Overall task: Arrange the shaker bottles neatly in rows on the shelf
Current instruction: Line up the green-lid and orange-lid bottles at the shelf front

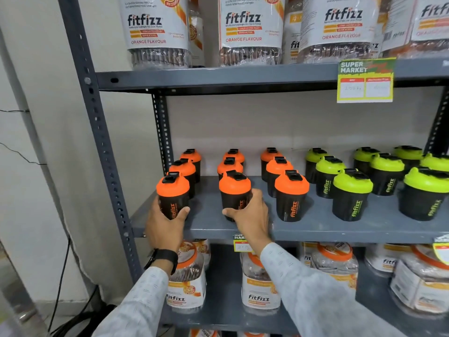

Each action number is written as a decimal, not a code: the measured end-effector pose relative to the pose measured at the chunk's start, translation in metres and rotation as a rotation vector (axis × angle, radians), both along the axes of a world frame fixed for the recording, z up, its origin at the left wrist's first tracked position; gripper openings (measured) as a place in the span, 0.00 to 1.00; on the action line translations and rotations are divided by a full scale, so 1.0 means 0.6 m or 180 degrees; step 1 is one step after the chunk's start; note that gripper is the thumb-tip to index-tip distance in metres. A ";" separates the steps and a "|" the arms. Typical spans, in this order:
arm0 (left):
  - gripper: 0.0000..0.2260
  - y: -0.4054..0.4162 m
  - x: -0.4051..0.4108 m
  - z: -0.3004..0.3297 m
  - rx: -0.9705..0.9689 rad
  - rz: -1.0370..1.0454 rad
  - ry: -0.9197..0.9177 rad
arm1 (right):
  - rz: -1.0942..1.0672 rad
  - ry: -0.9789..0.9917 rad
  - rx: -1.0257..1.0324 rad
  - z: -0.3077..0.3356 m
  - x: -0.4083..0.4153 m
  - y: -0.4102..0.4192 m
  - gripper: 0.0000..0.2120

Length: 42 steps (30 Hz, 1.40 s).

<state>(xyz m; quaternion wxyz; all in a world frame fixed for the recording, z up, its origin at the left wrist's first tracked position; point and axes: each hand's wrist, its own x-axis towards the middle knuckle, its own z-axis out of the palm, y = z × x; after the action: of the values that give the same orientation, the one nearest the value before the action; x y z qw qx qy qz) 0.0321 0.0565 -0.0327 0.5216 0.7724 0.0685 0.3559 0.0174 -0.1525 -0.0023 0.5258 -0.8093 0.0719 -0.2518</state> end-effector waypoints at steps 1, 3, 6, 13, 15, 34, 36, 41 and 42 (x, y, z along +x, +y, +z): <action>0.36 0.001 0.001 -0.001 0.0035 -0.0005 -0.0020 | -0.0098 -0.0046 0.0006 -0.002 -0.004 0.009 0.35; 0.35 0.001 0.000 -0.001 0.0070 -0.0002 -0.0024 | -0.0278 -0.0104 0.0025 -0.004 -0.010 0.029 0.35; 0.35 0.003 0.000 -0.002 0.0117 0.0017 -0.0008 | -0.0493 -0.0192 -0.0001 -0.010 -0.011 0.055 0.36; 0.34 0.006 -0.002 -0.002 0.0194 0.0031 -0.0057 | -0.0801 -0.0319 -0.0016 -0.016 -0.016 0.082 0.37; 0.34 0.006 -0.002 -0.003 0.0212 0.0022 -0.0073 | -0.0840 -0.0339 -0.0025 -0.018 -0.017 0.084 0.38; 0.33 0.006 -0.001 -0.002 0.0286 0.0023 -0.0060 | -0.0800 -0.0373 -0.0105 -0.028 -0.012 0.081 0.37; 0.33 0.005 -0.003 -0.001 0.0287 0.0034 -0.0057 | -0.0792 -0.0353 -0.0107 -0.028 -0.013 0.082 0.37; 0.38 0.004 -0.009 0.006 0.0227 -0.0121 0.0060 | -0.0741 -0.0362 -0.0097 -0.027 -0.017 0.081 0.41; 0.40 0.005 -0.007 0.003 0.0212 -0.0149 0.0094 | -0.0700 -0.0331 -0.0099 -0.031 -0.012 0.080 0.43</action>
<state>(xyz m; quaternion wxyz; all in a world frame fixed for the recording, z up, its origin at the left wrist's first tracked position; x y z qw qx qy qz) 0.0277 0.0597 -0.0309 0.5027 0.7958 0.0462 0.3343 0.0104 -0.1044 -0.0208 0.4854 -0.7904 0.1288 -0.3507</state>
